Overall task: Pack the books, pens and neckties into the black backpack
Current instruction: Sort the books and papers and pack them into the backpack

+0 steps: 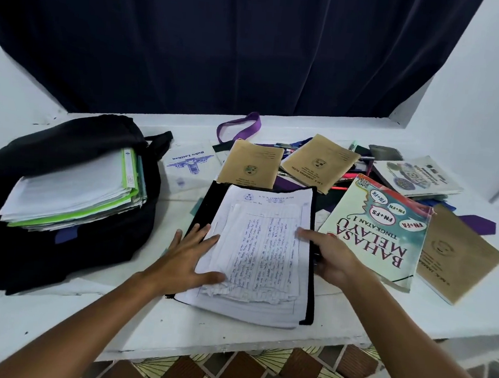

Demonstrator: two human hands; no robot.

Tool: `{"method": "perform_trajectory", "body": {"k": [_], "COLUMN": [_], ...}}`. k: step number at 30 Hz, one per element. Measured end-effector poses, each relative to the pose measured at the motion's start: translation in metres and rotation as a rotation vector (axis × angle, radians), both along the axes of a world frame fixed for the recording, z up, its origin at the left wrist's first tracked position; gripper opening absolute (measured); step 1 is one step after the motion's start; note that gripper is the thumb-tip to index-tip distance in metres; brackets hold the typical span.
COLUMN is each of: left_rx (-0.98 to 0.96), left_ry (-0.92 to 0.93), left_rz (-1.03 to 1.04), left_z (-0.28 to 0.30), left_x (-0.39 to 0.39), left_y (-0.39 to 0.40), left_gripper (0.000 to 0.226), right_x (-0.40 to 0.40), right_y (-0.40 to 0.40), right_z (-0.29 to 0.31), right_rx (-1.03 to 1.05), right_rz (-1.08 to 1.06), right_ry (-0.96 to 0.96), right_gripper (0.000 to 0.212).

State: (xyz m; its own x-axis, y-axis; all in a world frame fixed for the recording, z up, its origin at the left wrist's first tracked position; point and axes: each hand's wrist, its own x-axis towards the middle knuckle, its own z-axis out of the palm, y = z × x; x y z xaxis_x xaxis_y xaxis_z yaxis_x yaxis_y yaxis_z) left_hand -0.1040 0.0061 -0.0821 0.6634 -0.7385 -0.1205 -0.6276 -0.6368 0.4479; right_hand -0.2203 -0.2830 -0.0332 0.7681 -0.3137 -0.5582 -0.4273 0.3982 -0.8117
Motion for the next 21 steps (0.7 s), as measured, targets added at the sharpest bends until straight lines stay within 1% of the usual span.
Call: {"method": "perform_trajectory", "body": {"k": [3,5,7,10,15,21], "left_rx": [-0.01,-0.028,-0.037,-0.052,-0.073,-0.113], "left_ry": [-0.007,-0.018,-0.023,-0.035,-0.029,-0.002], "left_rz": [-0.001,0.0,0.004,0.009,0.027,0.063], "left_z": [-0.002,-0.004,-0.006,-0.008,-0.007,-0.006], "left_x": [0.001,0.0,0.0,0.001,-0.002,-0.015], "left_y": [-0.001,-0.001,-0.001,-0.001,-0.005,-0.029], "left_gripper": [0.117,0.116,0.115,0.116,0.12,0.12], "right_x": [0.003,0.004,0.004,0.004,0.004,-0.003], "right_y": [0.006,0.006,0.008,0.012,0.008,-0.015], "right_z": [-0.007,-0.01,-0.011,-0.013,-0.017,-0.012], "right_rx": [-0.008,-0.028,-0.091,-0.161,-0.106,-0.115], "right_rz": [0.102,0.159,0.198,0.19,0.168,0.094], "right_ry": [-0.098,-0.146,-0.18,-0.194,-0.216,-0.187], "right_gripper": [0.039,0.047,0.049,0.051,0.055,0.048]}}
